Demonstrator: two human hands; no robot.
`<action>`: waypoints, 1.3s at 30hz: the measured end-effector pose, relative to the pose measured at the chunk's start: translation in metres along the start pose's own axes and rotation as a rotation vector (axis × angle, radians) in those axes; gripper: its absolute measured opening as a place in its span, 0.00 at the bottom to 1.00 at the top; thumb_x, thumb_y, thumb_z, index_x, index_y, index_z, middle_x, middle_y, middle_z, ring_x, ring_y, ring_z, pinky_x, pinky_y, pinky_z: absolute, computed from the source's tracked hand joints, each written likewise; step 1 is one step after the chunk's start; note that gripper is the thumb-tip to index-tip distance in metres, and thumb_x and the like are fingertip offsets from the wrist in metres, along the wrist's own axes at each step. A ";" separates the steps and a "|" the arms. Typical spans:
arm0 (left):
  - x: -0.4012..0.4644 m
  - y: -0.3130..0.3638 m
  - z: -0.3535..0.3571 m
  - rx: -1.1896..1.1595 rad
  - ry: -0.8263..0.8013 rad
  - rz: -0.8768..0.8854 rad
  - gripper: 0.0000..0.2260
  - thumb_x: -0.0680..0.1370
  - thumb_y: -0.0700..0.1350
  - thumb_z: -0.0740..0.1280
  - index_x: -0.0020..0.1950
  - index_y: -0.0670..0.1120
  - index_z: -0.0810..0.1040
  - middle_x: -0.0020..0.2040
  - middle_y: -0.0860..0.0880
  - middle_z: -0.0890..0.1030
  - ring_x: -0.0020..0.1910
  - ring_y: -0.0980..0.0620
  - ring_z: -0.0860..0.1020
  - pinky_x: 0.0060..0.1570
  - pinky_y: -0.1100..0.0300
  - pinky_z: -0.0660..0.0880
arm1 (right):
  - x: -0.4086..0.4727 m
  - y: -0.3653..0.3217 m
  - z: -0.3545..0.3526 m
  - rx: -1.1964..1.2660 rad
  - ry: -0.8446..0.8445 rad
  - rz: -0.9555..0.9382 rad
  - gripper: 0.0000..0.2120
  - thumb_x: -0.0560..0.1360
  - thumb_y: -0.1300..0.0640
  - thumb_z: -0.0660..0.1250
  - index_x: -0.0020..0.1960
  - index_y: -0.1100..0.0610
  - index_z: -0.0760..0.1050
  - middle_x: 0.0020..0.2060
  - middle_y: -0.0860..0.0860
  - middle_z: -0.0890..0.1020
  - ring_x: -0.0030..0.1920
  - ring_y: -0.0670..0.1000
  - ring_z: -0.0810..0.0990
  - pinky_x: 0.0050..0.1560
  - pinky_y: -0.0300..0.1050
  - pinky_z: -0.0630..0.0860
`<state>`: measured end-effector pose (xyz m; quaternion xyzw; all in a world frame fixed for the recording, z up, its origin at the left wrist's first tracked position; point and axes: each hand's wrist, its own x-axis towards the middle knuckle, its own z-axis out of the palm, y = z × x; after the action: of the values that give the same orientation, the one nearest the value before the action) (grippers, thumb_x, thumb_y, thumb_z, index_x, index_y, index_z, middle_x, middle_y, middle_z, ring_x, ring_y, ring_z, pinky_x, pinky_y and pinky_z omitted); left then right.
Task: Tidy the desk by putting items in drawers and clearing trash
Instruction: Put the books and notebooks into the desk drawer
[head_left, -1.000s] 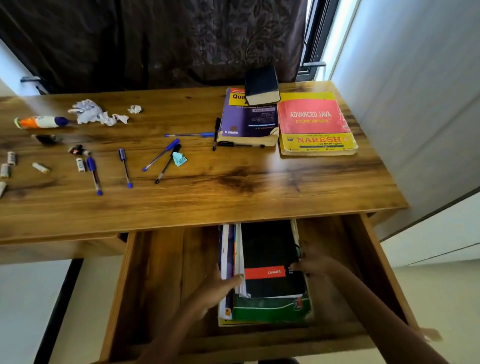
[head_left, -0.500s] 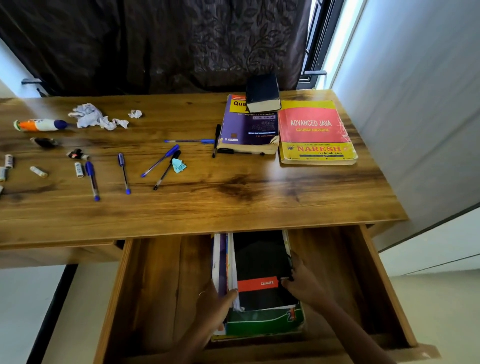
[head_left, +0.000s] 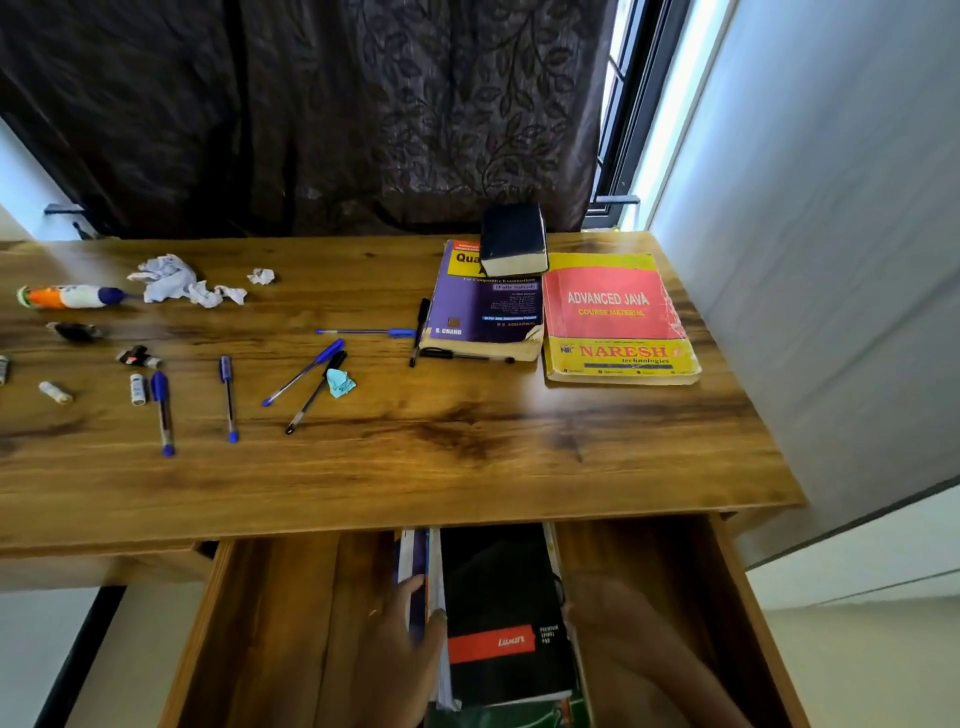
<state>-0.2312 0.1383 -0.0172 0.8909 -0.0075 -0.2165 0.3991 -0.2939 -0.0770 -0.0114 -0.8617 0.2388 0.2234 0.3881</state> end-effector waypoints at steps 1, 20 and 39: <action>0.001 0.008 -0.002 -0.044 0.036 0.082 0.13 0.78 0.44 0.65 0.62 0.55 0.73 0.63 0.52 0.75 0.62 0.53 0.74 0.56 0.64 0.70 | -0.004 -0.004 -0.015 0.024 0.010 -0.038 0.07 0.79 0.56 0.60 0.56 0.50 0.72 0.53 0.50 0.77 0.47 0.44 0.77 0.48 0.36 0.76; 0.177 0.113 0.063 0.448 0.261 0.548 0.25 0.78 0.59 0.49 0.72 0.51 0.65 0.73 0.52 0.66 0.72 0.51 0.62 0.69 0.52 0.62 | 0.181 -0.083 -0.155 -0.088 0.666 -0.380 0.19 0.74 0.56 0.66 0.64 0.59 0.72 0.59 0.55 0.74 0.59 0.55 0.73 0.57 0.49 0.72; 0.185 0.116 0.067 0.521 0.424 0.410 0.25 0.76 0.59 0.53 0.70 0.51 0.67 0.69 0.51 0.72 0.66 0.51 0.71 0.62 0.53 0.70 | 0.272 -0.166 -0.204 0.356 0.659 0.020 0.33 0.71 0.45 0.70 0.66 0.63 0.63 0.64 0.62 0.67 0.65 0.62 0.67 0.63 0.57 0.69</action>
<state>-0.0710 -0.0226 -0.0446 0.9674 -0.1574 0.0655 0.1871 0.0582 -0.2025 0.0485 -0.8041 0.3943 -0.1073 0.4318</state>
